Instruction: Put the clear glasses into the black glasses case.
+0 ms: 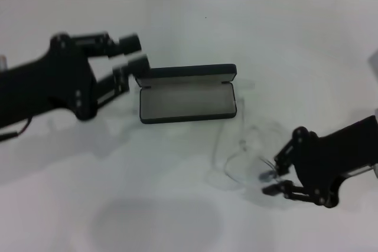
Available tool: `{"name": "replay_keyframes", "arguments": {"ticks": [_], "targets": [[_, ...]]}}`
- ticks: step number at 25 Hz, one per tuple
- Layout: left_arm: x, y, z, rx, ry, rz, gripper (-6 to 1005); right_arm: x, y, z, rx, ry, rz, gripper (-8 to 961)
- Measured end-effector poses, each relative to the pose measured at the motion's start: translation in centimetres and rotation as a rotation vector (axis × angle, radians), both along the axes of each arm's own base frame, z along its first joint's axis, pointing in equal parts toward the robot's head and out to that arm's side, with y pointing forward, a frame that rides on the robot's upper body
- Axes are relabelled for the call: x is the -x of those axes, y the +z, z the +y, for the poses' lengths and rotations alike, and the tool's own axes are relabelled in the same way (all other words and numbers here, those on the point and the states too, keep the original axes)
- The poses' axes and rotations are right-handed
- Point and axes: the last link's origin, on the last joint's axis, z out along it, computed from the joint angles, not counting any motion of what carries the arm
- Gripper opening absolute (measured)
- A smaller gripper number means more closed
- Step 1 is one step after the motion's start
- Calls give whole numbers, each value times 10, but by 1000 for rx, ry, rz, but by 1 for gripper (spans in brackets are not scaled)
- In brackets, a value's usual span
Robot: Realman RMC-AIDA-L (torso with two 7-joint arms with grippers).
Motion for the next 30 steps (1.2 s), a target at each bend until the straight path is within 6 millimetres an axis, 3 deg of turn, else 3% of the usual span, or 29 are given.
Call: {"name": "replay_keyframes", "arguments": {"ticks": [5, 7, 12, 21, 30], "targets": [[-17, 2, 11, -12, -52, -43, 333, -20, 1, -7, -44, 63, 327, 118], [-24, -1, 14, 0, -73, -43, 281, -23, 2, -9, -47, 86, 372, 118], [-42, -19, 25, 59, -114, -48, 51, -36, -3, -21, -18, 147, 562, 117], [-54, -60, 38, 216, -98, -49, 31, -39, -11, -26, -9, 190, 575, 117], [-51, -74, 30, 277, -88, -32, 30, -34, -13, -23, -10, 212, 568, 116]]}}
